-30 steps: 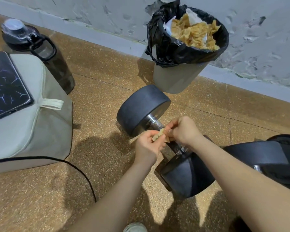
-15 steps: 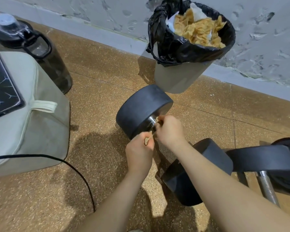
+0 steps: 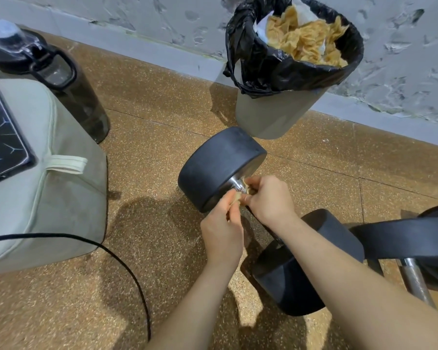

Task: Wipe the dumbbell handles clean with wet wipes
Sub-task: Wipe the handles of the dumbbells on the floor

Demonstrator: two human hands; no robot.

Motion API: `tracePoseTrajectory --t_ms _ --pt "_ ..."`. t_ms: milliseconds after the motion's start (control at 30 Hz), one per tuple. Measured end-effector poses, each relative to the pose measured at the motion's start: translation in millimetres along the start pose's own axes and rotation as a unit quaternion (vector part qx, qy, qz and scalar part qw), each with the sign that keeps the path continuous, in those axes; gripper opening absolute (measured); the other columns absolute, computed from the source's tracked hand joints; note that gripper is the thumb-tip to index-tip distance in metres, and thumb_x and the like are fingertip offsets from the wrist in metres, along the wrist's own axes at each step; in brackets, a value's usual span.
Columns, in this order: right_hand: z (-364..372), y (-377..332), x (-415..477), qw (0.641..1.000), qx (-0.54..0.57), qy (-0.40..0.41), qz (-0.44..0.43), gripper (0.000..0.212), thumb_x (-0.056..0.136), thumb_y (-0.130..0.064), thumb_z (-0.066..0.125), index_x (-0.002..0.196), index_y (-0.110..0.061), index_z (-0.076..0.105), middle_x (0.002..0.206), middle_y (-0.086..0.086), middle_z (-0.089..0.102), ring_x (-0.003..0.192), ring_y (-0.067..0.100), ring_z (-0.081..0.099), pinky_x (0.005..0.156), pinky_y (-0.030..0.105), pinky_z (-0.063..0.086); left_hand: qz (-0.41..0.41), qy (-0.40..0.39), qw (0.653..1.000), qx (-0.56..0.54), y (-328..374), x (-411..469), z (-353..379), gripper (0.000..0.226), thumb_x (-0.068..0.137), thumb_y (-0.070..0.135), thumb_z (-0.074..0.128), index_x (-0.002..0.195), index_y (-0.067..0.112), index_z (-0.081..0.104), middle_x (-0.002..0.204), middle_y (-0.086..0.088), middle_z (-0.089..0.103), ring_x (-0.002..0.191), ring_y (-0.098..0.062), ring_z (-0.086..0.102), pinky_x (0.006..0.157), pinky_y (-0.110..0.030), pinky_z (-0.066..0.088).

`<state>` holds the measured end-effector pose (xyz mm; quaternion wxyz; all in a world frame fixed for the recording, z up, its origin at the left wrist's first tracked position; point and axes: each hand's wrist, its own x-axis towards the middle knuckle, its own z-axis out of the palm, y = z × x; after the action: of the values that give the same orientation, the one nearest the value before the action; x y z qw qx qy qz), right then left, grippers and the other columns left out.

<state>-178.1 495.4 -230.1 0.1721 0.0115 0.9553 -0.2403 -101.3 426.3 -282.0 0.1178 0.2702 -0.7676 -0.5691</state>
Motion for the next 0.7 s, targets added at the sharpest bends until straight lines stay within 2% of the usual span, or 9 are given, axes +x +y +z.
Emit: tracePoseTrajectory --t_ms 100,167,233,300,333,433,500,633,700 --pt "2 0 6 0.998 0.048 0.036 0.026 0.023 0.078 -0.023 0.080 0.099 -0.018 0.073 0.099 0.000 0.071 0.093 0.019 0.066 0.087 0.031 0.052 -0.053 0.022 0.995 -0.078 1 2 -2 0.016 0.092 0.020 0.065 0.105 0.024 0.074 0.094 0.013 0.073 0.091 0.000 0.068 0.087 -0.030 0.056" --pt "4 -4 10 0.992 0.089 0.066 0.052 0.008 0.080 -0.016 0.077 0.083 -0.019 0.070 0.088 -0.001 0.071 0.086 0.018 0.067 0.084 0.034 0.054 -0.029 0.029 0.997 -0.062 2 2 -2 0.014 0.090 0.021 0.067 0.102 0.024 0.073 0.092 0.011 0.072 0.088 -0.005 0.068 0.082 -0.035 0.057" --pt "10 -9 13 0.981 0.144 0.113 0.067 0.014 0.083 -0.008 0.067 0.074 -0.019 0.068 0.079 -0.001 0.070 0.080 0.019 0.067 0.081 0.038 0.056 0.020 0.041 0.999 -0.014 -1 3 -3 0.013 0.089 0.016 0.068 0.100 0.019 0.073 0.093 0.008 0.071 0.087 -0.007 0.065 0.081 -0.030 0.055" --pt "14 -15 9 0.969 0.195 0.135 0.074 0.012 0.087 -0.012 0.063 0.080 -0.016 0.072 0.082 0.002 0.072 0.081 0.022 0.067 0.081 0.041 0.055 0.070 0.032 0.996 0.052 -4 3 -1 0.019 0.089 0.010 0.067 0.105 0.014 0.075 0.104 0.004 0.073 0.096 -0.009 0.066 0.089 -0.018 0.049" --pt "15 -15 5 0.974 0.180 0.122 0.059 0.014 0.091 -0.017 0.060 0.089 -0.015 0.074 0.088 0.005 0.073 0.087 0.024 0.067 0.085 0.041 0.054 0.086 0.019 0.993 0.078 -6 4 3 0.025 0.090 0.007 0.064 0.113 0.013 0.072 0.113 0.004 0.071 0.105 -0.010 0.065 0.094 -0.015 0.045" --pt "12 -8 -8 0.999 0.029 0.032 -0.017 0.029 0.098 -0.024 0.047 0.119 -0.017 0.067 0.114 0.010 0.069 0.108 0.032 0.061 0.095 0.040 0.048 0.139 -0.046 0.985 0.090 -1 3 8 0.047 0.086 -0.004 0.063 0.132 0.005 0.057 0.133 0.000 0.058 0.124 -0.019 0.054 0.106 -0.030 0.041" --pt "6 -4 -6 0.999 0.021 0.013 -0.029 0.030 0.098 -0.024 0.048 0.121 -0.019 0.066 0.119 0.009 0.068 0.113 0.031 0.060 0.097 0.037 0.047 0.212 -0.060 0.965 0.139 -7 3 10 0.065 0.075 -0.009 0.070 0.136 -0.002 0.050 0.135 -0.010 0.057 0.121 -0.030 0.054 0.106 -0.039 0.042" --pt "-5 -10 11 0.996 0.087 0.019 0.025 0.014 0.087 -0.027 0.070 0.090 -0.015 0.074 0.094 0.005 0.072 0.093 0.025 0.066 0.083 0.034 0.053 0.186 -0.064 0.974 0.108 -12 13 10 0.046 0.086 -0.002 0.061 0.131 0.006 0.059 0.128 -0.003 0.063 0.113 -0.019 0.054 0.104 -0.031 0.043" --pt "-9 -5 14 0.998 0.060 0.016 0.006 0.009 0.083 -0.020 0.073 0.074 -0.018 0.074 0.079 -0.003 0.072 0.082 0.018 0.067 0.079 0.032 0.055 0.209 -0.075 0.968 0.116 -12 11 7 0.033 0.086 -0.002 0.063 0.118 0.004 0.068 0.118 -0.006 0.068 0.107 -0.020 0.057 0.100 -0.025 0.043"
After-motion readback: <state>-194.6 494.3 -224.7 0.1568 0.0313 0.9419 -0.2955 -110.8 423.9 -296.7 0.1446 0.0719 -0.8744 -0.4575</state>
